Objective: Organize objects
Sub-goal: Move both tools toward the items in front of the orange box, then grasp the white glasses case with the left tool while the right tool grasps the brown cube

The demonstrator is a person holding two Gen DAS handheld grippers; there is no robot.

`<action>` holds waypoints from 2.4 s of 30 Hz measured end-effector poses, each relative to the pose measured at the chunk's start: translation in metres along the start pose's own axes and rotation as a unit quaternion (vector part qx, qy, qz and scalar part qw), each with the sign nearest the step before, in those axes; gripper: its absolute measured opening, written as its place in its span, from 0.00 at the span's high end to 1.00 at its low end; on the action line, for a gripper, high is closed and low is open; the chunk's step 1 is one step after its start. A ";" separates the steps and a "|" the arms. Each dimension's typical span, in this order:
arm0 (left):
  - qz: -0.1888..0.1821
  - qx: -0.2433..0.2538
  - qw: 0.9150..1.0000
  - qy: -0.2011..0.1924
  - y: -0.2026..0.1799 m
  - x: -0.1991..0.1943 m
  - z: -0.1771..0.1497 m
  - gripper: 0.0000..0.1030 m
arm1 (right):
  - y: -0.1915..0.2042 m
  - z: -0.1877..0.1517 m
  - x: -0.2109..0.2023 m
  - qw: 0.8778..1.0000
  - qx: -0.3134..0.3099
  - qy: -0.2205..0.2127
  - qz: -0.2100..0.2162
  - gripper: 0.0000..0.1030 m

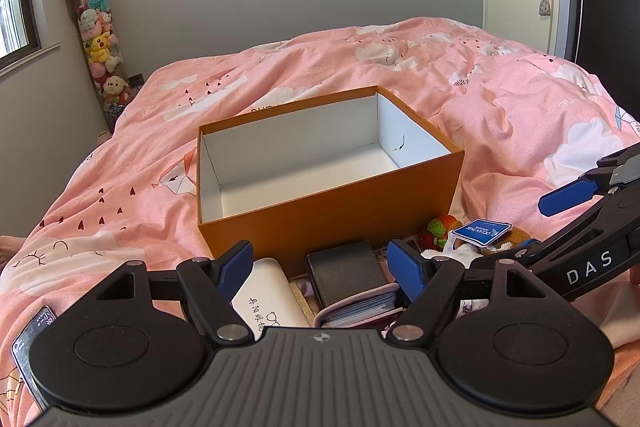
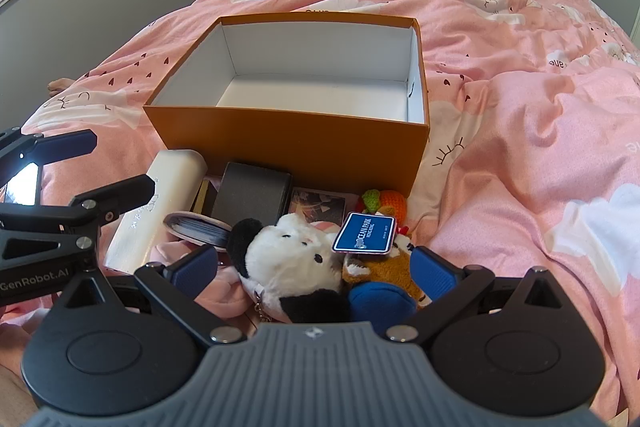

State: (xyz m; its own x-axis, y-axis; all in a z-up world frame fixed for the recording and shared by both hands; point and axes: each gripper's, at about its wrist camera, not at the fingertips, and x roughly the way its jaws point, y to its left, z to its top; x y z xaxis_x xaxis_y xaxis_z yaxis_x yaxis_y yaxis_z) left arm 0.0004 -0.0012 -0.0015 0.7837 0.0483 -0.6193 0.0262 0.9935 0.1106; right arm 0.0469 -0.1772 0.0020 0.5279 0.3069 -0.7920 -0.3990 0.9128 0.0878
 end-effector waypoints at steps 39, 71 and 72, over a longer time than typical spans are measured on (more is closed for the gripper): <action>-0.039 -0.079 0.991 0.105 0.053 0.030 -0.002 0.22 | 0.003 0.032 0.021 0.997 -0.026 0.025 0.064 0.27; -0.023 -0.201 0.945 0.257 0.081 0.118 -0.022 0.31 | 0.028 0.076 0.130 0.979 -0.079 0.112 0.150 0.28; -0.023 -0.202 0.945 0.255 0.081 0.118 -0.022 0.31 | 0.029 0.076 0.131 0.978 -0.082 0.114 0.153 0.28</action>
State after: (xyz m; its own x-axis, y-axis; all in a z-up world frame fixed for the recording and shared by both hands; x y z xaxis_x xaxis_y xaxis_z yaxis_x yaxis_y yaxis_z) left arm 0.0813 0.0875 -0.0830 0.3827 -0.0550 -0.9222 -0.2670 0.9490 -0.1674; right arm 0.1617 -0.0898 -0.0532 0.1908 0.4736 -0.8598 -0.6364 0.7266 0.2590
